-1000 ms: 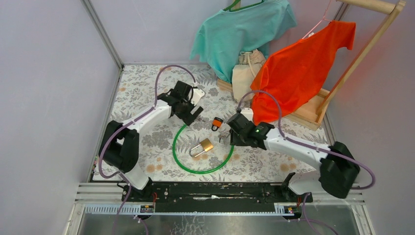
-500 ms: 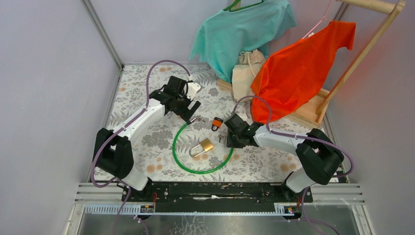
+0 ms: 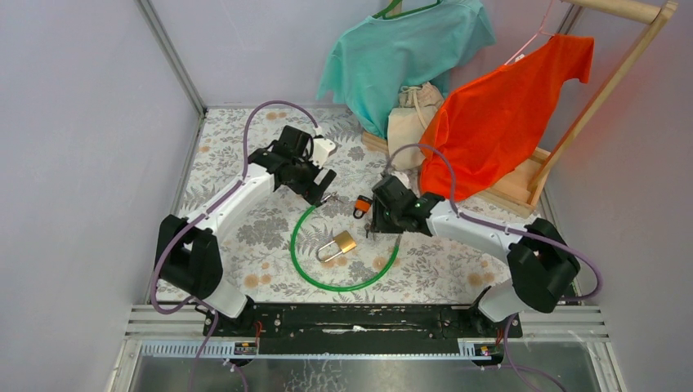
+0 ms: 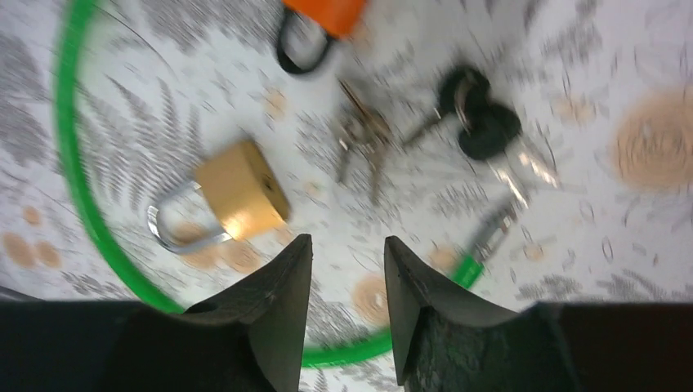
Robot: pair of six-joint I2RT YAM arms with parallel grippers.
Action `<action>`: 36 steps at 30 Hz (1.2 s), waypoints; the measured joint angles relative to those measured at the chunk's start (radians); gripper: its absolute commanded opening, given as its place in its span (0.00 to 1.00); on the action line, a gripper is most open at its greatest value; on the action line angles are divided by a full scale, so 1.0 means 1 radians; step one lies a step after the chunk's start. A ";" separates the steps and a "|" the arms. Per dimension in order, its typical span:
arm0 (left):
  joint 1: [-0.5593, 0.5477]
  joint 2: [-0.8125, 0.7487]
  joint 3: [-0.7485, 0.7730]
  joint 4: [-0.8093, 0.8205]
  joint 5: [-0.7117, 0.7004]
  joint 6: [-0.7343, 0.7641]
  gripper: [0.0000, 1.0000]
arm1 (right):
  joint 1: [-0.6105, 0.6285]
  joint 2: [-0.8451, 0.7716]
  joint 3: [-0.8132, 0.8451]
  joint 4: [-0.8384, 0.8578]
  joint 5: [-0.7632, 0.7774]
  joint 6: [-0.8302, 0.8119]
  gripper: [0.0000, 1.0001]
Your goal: Unlock with the key
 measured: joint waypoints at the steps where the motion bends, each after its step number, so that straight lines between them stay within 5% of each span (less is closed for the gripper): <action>1: 0.000 -0.001 0.006 -0.007 0.002 -0.001 1.00 | -0.001 0.015 0.038 -0.001 0.006 -0.016 0.45; 6: 0.015 -0.023 0.020 -0.038 0.013 -0.003 1.00 | -0.019 0.128 0.172 0.014 0.048 -0.100 0.44; 15: 0.065 -0.055 0.046 -0.074 0.063 -0.013 1.00 | -0.044 0.267 0.179 0.011 0.064 -0.172 0.38; 36: 0.072 -0.084 0.062 -0.126 0.109 -0.016 1.00 | -0.048 0.318 0.179 0.044 -0.010 -0.198 0.22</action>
